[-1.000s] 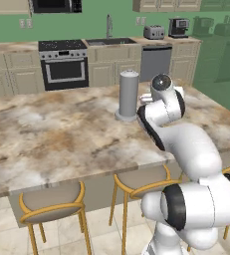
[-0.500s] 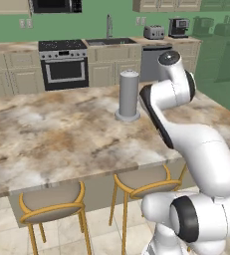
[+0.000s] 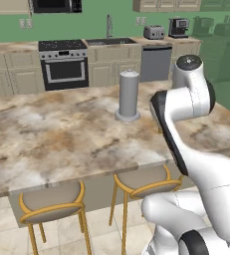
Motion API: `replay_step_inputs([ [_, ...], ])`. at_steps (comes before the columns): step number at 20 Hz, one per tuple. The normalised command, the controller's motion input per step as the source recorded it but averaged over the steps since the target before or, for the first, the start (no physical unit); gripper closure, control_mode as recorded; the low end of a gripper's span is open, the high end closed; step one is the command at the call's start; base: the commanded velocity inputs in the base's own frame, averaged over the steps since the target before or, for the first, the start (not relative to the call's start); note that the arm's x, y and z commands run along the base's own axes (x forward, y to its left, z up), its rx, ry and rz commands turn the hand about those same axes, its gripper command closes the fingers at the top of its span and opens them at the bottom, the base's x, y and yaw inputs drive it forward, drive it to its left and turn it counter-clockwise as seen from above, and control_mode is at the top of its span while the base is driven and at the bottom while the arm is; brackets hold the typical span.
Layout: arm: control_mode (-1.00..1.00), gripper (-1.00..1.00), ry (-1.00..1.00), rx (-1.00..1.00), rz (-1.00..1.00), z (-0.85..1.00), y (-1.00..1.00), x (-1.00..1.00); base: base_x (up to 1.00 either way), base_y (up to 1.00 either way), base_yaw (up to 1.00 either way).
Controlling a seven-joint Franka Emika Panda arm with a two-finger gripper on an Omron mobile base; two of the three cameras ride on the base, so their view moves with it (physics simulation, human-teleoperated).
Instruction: Get the candle and the beer from the cabinet and move them to the dining counter.
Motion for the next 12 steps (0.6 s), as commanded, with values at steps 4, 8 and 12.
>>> replay_step_inputs([
  [4,-1.00,-1.00,0.00,0.12,0.00,0.19,0.04,-0.42,0.00,0.00,0.00],
  [8,-1.00,-1.00,0.00,0.06,0.00,0.15,0.16,-0.33,0.00,0.00,0.00],
  [12,-1.00,-1.00,0.00,0.05,0.06,0.11,0.27,-0.35,0.00,0.00,0.00],
])
